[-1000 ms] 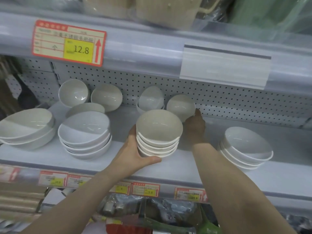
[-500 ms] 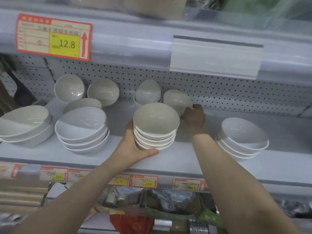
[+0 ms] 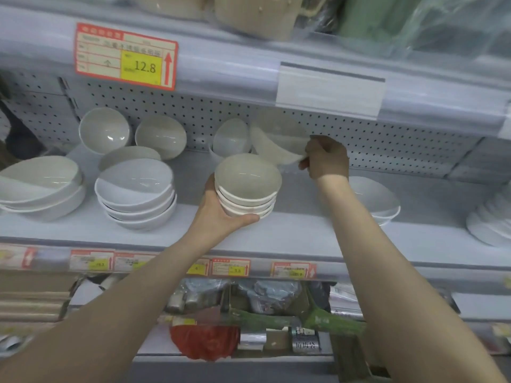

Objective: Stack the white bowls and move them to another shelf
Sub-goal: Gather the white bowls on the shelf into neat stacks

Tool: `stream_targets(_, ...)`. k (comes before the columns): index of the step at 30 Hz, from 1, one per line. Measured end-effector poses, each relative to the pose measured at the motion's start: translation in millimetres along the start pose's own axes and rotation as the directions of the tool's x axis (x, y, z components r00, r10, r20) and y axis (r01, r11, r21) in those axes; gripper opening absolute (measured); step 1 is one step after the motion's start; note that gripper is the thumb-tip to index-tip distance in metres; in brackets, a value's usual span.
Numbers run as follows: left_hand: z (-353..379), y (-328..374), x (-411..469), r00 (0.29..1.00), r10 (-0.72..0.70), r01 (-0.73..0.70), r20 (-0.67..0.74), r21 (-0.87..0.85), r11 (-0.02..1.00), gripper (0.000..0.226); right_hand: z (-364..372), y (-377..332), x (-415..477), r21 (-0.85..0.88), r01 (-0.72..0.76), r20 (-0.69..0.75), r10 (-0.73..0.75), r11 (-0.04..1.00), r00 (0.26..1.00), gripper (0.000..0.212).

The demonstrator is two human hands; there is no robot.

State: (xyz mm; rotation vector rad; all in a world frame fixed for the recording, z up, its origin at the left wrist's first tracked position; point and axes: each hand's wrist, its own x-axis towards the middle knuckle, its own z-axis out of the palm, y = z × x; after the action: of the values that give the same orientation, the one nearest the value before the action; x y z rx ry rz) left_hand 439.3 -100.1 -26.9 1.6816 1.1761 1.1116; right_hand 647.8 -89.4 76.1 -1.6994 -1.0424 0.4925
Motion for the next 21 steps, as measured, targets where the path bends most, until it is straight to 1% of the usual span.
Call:
stream_targets(2, 0, 2, -1, 1.0, -0.003, 0.003, 0.0, -0.001, 1.0, 0.098, 0, -6, -14, -0.036, 0.026, 0.068, -0.023, 0.999, 0.997, 0.025)
stream_targets(5, -2, 3, -2, 1.0, -0.025, 0.025, 0.018, -0.012, 1.0, 0.098, 6, -10, -34, -0.097, 0.072, 0.148, -0.057, 0.993, 0.987, 0.026)
stream_targets(8, -3, 0, 0, 0.999, -0.029, 0.028, 0.029, 0.008, 1.0, 0.101, 16, -5, -44, -0.194, 0.088, 0.198, -0.049, 0.977, 0.979, 0.039)
stream_targets(9, -4, -1, 0, 0.999, -0.033, 0.033, 0.035, 0.023, 0.999, 0.101, 19, -2, -45, -0.235, 0.103, 0.198, -0.056, 0.966, 0.979, 0.042)
stream_targets(11, -5, -4, 1, 0.998, -0.039, 0.037, 0.053, 0.034, 0.999, 0.108, 22, 2, -46, -0.291, 0.12, 0.179, -0.069, 0.949, 0.982, 0.039)
stream_targets(13, -5, -7, 2, 0.997, -0.031, 0.028, 0.064, 0.046, 0.999, 0.114, 23, 4, -46, -0.316, 0.127, 0.162, -0.078, 0.94, 0.984, 0.036)
stream_targets(16, -4, -9, 4, 0.997, -0.043, 0.04, 0.059, 0.052, 0.998, 0.115, 22, 6, -45, -0.359, 0.154, 0.161, -0.101, 0.92, 0.982, 0.033)
stream_targets(21, 10, -3, 7, 0.994, -0.048, 0.043, 0.093, 0.056, 0.998, 0.107, 11, 17, -42, -0.402, 0.224, 0.136, -0.184, 0.888, 0.973, 0.031)
